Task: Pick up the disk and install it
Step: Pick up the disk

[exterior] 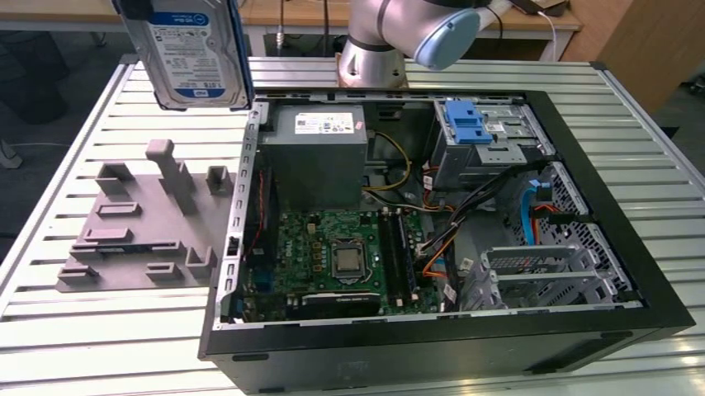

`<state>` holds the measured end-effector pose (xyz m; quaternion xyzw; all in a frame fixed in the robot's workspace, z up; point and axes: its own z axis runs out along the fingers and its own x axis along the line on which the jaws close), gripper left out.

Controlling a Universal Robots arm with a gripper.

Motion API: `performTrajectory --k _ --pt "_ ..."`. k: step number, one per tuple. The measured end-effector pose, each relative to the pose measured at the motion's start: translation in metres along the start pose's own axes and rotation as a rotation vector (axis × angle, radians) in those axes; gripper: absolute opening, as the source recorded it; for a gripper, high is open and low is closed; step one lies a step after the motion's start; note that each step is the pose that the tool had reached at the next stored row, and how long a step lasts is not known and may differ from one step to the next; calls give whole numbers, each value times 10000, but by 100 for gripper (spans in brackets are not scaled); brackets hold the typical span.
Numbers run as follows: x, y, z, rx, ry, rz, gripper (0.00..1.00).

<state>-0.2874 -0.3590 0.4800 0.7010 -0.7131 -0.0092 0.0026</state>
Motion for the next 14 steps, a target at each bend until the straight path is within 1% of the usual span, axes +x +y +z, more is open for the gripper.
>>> performTrajectory --k 14 --pt "26 -218 -4 -2 0 0 37"
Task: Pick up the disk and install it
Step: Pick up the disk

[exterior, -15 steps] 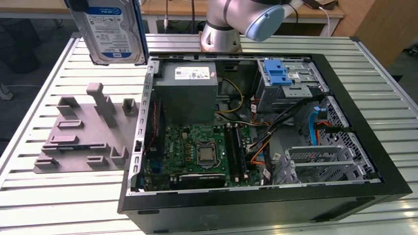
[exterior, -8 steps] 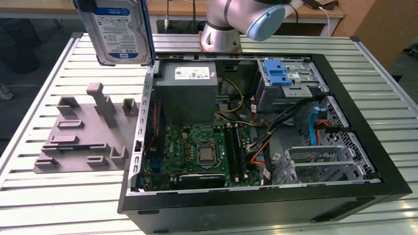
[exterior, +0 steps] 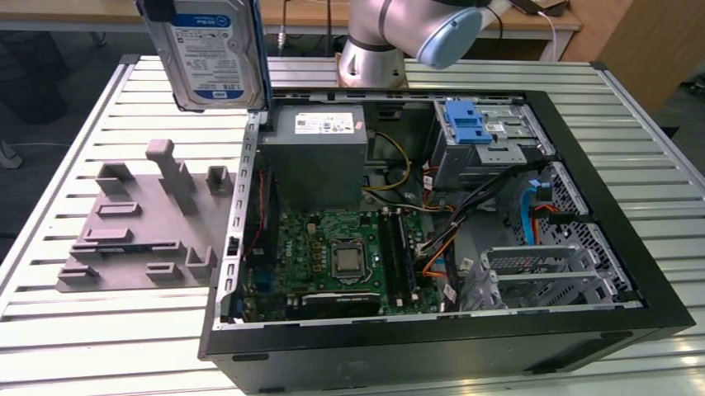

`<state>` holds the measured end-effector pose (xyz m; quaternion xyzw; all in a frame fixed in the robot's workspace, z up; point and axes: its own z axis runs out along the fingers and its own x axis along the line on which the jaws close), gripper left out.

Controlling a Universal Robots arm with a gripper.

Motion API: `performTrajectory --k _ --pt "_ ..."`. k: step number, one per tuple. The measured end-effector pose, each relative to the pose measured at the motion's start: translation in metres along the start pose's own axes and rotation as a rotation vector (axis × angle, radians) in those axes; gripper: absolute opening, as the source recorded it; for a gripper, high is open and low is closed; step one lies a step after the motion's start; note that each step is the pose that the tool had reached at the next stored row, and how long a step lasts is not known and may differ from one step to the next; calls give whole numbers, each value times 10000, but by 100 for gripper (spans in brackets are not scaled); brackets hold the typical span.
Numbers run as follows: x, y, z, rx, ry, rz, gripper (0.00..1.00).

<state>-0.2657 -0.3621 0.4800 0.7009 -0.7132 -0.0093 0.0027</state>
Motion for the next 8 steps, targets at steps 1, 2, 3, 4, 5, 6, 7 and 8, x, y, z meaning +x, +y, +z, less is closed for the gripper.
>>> performTrajectory --k 1,2,3,4,5,6,7,8 --pt "2 -16 0 0 0 0 37" --pt "3 -32 0 0 0 0 37" --pt "4 -47 -1 0 0 0 37" --pt "6 -62 -1 0 0 0 37" --pt "7 -78 -1 0 0 0 37" --pt "8 -93 -1 0 0 0 37" --pt "9 -107 -2 0 -1 0 37" --pt "10 -122 -2 0 0 0 37"
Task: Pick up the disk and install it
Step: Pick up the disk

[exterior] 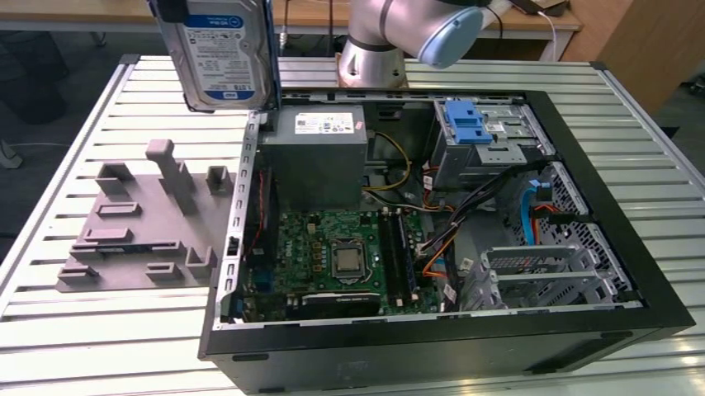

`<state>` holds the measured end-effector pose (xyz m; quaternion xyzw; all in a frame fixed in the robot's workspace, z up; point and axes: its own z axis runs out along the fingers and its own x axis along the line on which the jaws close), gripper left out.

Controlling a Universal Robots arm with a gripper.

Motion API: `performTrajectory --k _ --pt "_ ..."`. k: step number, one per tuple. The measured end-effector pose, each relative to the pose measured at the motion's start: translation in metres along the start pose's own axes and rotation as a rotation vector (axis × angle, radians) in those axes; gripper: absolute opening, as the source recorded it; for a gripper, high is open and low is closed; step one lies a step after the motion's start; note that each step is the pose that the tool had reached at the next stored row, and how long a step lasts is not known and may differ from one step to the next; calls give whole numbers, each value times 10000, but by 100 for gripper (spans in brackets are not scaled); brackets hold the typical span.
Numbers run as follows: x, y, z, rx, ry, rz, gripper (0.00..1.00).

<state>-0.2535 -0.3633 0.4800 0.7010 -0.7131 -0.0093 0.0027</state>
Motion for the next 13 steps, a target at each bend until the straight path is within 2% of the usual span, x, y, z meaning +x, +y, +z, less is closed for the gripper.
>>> performTrajectory --k 13 --pt "12 -174 -3 0 0 0 37"
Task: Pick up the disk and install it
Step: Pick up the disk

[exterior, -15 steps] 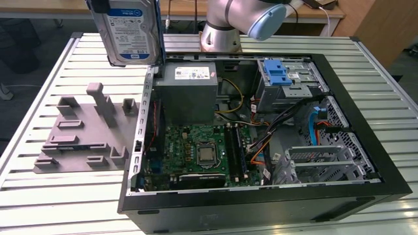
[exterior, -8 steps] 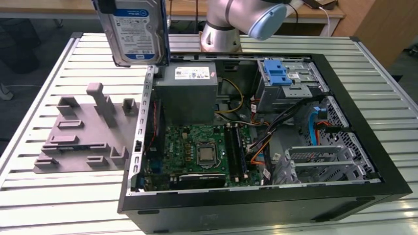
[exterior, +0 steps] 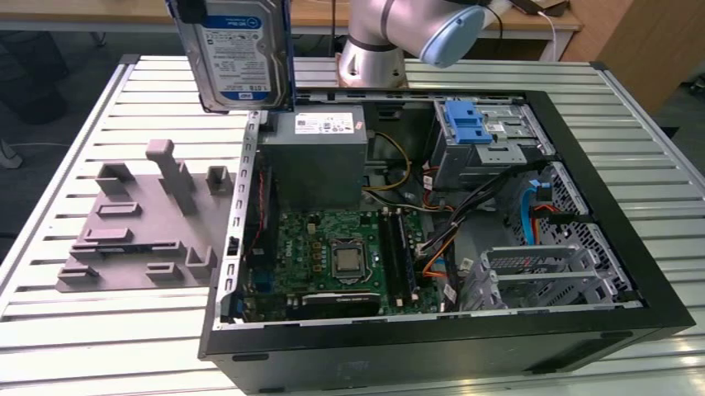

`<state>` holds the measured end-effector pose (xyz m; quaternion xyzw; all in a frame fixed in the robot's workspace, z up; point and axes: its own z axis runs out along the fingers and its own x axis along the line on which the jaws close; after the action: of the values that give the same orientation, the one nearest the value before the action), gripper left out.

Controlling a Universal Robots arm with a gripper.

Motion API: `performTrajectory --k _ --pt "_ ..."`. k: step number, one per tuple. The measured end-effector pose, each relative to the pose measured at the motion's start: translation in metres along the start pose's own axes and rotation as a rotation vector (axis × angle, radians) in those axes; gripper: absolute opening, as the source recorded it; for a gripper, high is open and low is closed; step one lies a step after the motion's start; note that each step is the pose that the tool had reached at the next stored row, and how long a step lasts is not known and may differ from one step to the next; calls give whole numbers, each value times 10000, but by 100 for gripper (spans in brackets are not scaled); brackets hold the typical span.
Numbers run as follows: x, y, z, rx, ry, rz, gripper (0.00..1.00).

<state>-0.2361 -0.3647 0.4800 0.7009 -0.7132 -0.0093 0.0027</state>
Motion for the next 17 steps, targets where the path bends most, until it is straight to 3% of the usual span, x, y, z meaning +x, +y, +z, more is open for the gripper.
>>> performTrajectory --k 17 --pt "18 -247 -4 -1 0 -1 37"
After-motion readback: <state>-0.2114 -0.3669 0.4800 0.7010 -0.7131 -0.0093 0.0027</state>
